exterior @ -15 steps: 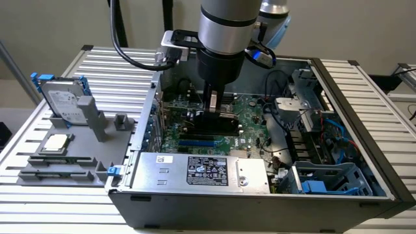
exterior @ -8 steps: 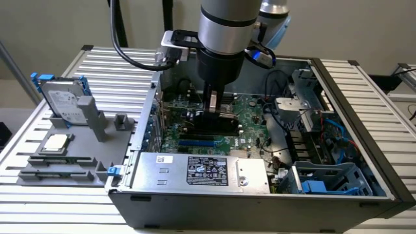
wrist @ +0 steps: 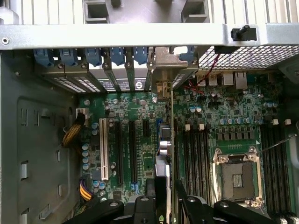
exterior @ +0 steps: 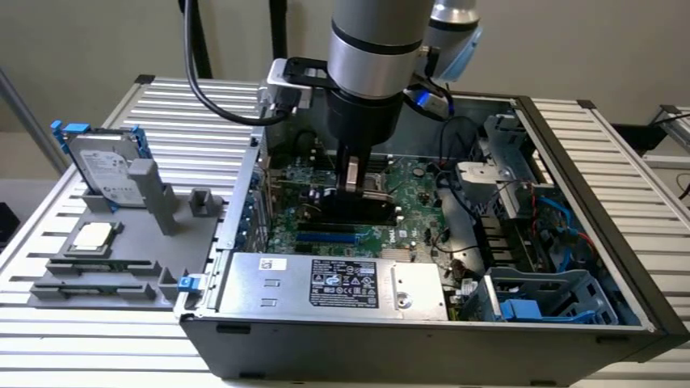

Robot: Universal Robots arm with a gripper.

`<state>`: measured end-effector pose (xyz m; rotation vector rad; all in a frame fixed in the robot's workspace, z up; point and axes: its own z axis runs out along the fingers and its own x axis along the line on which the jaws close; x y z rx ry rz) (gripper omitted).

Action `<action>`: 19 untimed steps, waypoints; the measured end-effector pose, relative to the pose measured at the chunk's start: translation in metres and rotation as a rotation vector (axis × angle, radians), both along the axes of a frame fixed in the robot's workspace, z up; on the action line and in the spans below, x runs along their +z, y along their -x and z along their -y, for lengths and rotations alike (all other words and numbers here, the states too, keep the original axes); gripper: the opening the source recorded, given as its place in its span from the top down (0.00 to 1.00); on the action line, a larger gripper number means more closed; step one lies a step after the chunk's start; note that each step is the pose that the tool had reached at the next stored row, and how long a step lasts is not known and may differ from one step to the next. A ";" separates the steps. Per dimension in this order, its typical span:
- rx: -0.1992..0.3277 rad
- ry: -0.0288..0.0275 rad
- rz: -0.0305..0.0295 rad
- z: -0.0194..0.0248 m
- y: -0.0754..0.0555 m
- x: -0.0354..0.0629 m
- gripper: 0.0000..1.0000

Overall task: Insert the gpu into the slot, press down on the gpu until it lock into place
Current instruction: 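Insert the gpu into the slot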

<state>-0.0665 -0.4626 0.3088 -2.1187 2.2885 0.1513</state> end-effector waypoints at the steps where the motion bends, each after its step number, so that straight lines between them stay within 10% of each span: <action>1: 0.000 0.0001 0.0000 0.0000 0.000 -0.0010 0.74; 19: 0.000 0.0039 -0.0001 0.0000 0.005 -0.0160 0.74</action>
